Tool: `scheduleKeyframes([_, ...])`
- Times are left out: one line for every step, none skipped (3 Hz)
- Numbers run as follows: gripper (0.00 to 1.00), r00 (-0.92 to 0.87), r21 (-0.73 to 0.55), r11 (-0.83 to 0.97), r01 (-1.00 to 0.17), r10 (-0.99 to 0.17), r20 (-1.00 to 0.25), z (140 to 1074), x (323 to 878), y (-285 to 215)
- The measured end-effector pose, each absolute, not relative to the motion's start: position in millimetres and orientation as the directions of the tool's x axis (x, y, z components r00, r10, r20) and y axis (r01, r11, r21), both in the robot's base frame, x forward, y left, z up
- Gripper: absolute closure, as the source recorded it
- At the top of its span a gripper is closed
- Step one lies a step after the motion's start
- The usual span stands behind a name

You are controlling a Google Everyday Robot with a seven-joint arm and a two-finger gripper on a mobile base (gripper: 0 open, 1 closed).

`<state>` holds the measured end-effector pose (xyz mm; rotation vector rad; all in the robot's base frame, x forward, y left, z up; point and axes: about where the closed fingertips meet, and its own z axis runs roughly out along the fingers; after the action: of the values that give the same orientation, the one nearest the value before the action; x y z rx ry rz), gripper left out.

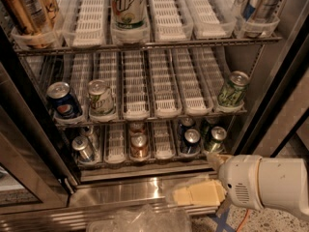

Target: Pick green can from bottom shelf of fridge

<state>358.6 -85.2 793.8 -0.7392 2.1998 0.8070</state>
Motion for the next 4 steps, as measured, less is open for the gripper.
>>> scheduleKeyframes([0.00, -0.637, 0.289, 0.769, -0.571, -0.192, -0.747, 783, 362, -97])
scheduleKeyframes([0.00, -0.619, 0.243, 0.811, -0.532, -0.177, -0.765, 784, 377, -111])
scheduleKeyframes([0.00, -0.619, 0.243, 0.811, -0.532, -0.177, -0.765, 784, 377, -111])
scheduleKeyframes([0.00, -0.610, 0.223, 0.855, -0.469, -0.131, -0.781, 782, 384, -116])
